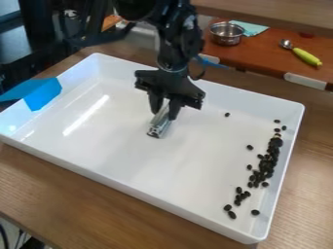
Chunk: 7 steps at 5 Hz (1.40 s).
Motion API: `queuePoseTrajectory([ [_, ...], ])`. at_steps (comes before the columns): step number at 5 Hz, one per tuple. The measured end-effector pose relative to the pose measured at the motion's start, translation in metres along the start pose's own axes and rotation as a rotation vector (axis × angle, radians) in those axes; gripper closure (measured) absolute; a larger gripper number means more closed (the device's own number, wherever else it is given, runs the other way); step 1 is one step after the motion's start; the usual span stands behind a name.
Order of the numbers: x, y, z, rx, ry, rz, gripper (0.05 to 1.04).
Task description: Sweep into pile
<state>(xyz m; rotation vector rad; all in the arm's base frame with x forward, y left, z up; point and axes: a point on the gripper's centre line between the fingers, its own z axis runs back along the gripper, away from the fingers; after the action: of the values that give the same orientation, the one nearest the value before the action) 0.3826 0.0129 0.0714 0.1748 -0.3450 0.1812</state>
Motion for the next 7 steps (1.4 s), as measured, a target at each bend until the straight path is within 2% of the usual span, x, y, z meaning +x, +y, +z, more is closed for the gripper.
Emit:
queuePoseTrajectory([
  [2,-0.006,-0.036,0.010,-0.042,0.041,-0.030,0.750],
  [4,-0.018,-0.077,0.019,-0.058,0.033,-0.069,0.750],
  [5,-0.015,-0.102,0.021,-0.069,0.011,-0.073,0.750],
  [7,-0.016,-0.132,0.028,-0.099,0.017,-0.065,0.750],
])
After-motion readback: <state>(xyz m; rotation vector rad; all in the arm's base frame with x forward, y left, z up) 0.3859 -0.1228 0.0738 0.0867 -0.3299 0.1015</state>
